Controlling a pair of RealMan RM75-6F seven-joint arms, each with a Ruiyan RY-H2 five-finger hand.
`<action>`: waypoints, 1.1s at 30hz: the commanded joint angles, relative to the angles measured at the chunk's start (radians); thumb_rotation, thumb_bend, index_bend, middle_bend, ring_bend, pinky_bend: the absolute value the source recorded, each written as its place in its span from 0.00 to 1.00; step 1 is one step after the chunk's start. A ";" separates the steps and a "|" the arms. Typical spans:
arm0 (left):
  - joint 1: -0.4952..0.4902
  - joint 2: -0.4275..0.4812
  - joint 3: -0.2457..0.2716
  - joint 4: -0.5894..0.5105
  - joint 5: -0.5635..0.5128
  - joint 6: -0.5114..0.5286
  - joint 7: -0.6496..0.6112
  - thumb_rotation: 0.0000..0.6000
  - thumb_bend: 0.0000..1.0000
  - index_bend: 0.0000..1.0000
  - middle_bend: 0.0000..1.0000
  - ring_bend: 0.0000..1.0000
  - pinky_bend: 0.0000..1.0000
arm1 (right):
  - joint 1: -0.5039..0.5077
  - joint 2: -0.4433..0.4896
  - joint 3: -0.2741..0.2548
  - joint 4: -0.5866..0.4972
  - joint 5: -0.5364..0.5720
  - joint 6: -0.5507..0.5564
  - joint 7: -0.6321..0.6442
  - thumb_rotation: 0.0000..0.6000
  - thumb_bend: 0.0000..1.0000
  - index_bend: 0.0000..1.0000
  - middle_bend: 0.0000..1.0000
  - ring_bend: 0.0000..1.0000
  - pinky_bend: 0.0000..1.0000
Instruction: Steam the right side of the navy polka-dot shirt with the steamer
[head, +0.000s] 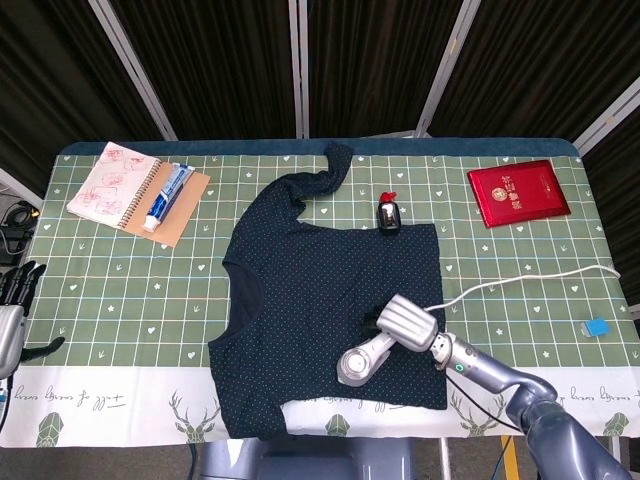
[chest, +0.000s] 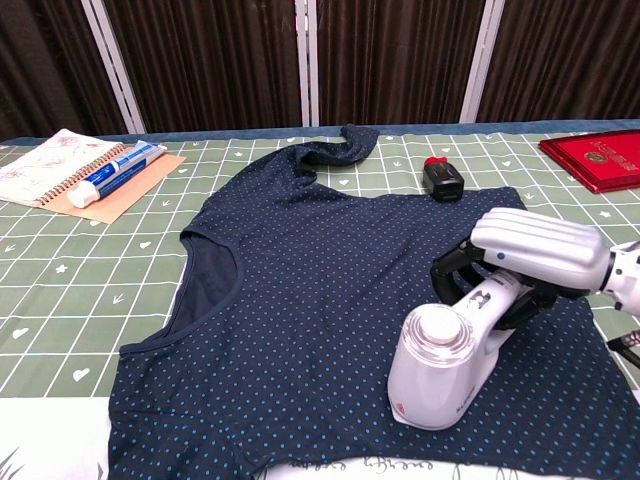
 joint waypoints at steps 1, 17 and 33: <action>0.000 -0.001 0.000 0.000 0.000 0.001 0.001 1.00 0.00 0.00 0.00 0.00 0.00 | -0.001 0.001 0.003 0.008 0.005 -0.009 0.001 1.00 0.79 0.82 0.68 0.70 0.97; -0.001 -0.005 0.002 0.001 0.000 0.000 0.010 1.00 0.00 0.00 0.00 0.00 0.00 | -0.047 0.031 0.074 0.165 0.119 -0.160 0.076 1.00 0.79 0.82 0.68 0.70 0.97; -0.003 -0.012 0.003 0.001 -0.002 -0.003 0.021 1.00 0.00 0.00 0.00 0.00 0.00 | -0.052 0.025 0.054 0.170 0.100 -0.141 0.102 1.00 0.79 0.82 0.68 0.70 0.97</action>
